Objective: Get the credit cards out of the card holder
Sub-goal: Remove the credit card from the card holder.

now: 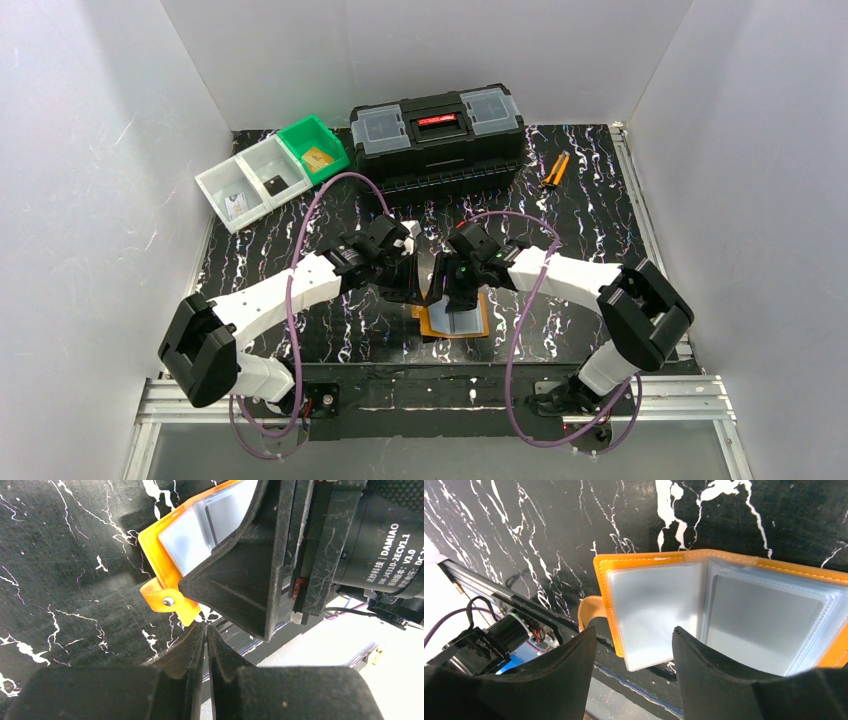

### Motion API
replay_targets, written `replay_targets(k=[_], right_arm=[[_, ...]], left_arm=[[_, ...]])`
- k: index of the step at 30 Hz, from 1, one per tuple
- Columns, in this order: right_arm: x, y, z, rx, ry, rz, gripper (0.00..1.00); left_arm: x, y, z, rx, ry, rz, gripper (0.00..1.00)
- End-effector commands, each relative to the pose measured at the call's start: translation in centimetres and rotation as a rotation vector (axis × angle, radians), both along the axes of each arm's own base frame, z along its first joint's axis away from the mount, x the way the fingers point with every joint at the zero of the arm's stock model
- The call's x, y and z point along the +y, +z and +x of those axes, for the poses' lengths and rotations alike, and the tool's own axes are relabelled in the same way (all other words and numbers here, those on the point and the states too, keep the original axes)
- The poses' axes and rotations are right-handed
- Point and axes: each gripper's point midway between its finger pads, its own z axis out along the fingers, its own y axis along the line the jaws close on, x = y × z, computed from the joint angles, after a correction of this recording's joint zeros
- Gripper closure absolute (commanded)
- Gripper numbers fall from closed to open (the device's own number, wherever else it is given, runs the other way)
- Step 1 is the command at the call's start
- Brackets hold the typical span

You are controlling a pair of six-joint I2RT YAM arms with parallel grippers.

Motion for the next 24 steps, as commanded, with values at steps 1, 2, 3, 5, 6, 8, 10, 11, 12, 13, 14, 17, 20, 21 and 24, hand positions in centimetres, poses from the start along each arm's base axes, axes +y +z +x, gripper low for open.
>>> replay_targets(k=[1, 2, 3, 5, 6, 8, 10, 11, 12, 13, 14, 17, 20, 21, 24], right_arm=[[1.1, 3.0, 0.6, -0.054, -0.005, 0.060, 0.34], [0.8, 3.0, 0.7, -0.058, -0.011, 0.047, 0.33], [0.4, 3.0, 0.8, -0.065, -0.020, 0.029, 0.32], [-0.8, 3.1, 0.9, -0.089, -0.046, -0.012, 0.31], [-1.5, 3.3, 0.9, -0.099, -0.061, -0.032, 0.31], [-3.2, 3.1, 0.9, -0.110, -0.090, -0.072, 0.31], [-4.8, 2.9, 0.6, -0.120, -0.116, -0.098, 0.31], [-5.5, 2.8, 0.3, -0.124, -0.129, -0.107, 0.33], [-6.1, 2.6, 0.1, -0.123, -0.137, -0.112, 0.35], [-6.6, 2.4, -0.2, -0.117, -0.145, -0.116, 0.36], [-7.1, 2.1, -0.4, -0.111, -0.156, -0.121, 0.38], [-8.7, 1.3, -0.6, -0.105, -0.196, -0.151, 0.39], [-10.5, 0.5, -1.1, -0.098, -0.227, -0.178, 0.39], [-11.4, 0.3, -1.1, -0.100, -0.248, -0.188, 0.39], [-13.7, -0.1, -1.1, -0.084, -0.309, -0.184, 0.36]], left_arm=[[0.2, 2.3, 0.1, -0.035, -0.009, -0.024, 0.93], [0.0, 2.3, 0.0, -0.033, -0.014, -0.028, 0.93], [-0.1, 2.4, 0.0, -0.029, -0.018, -0.031, 0.93], [-0.5, 2.3, 0.0, -0.015, -0.029, -0.044, 0.92], [-0.9, 2.3, 0.0, -0.007, -0.032, -0.054, 0.92], [-1.7, 2.4, 0.2, 0.002, -0.039, -0.072, 0.91], [-2.6, 2.6, 0.3, 0.001, -0.051, -0.079, 0.89], [-3.2, 2.7, 0.4, -0.002, -0.057, -0.084, 0.87], [-3.8, 2.6, 0.4, 0.002, -0.068, -0.081, 0.86], [-4.4, 2.5, 0.4, 0.005, -0.076, -0.081, 0.85], [-4.9, 2.2, 0.4, 0.010, -0.084, -0.075, 0.82], [-6.3, 0.6, 0.3, 0.024, -0.106, -0.025, 0.70], [-6.9, -1.6, 0.6, -0.006, -0.125, 0.075, 0.61], [-7.0, -2.0, 0.8, -0.023, -0.124, 0.106, 0.59], [-7.6, -4.1, 0.8, -0.037, -0.136, 0.178, 0.54]])
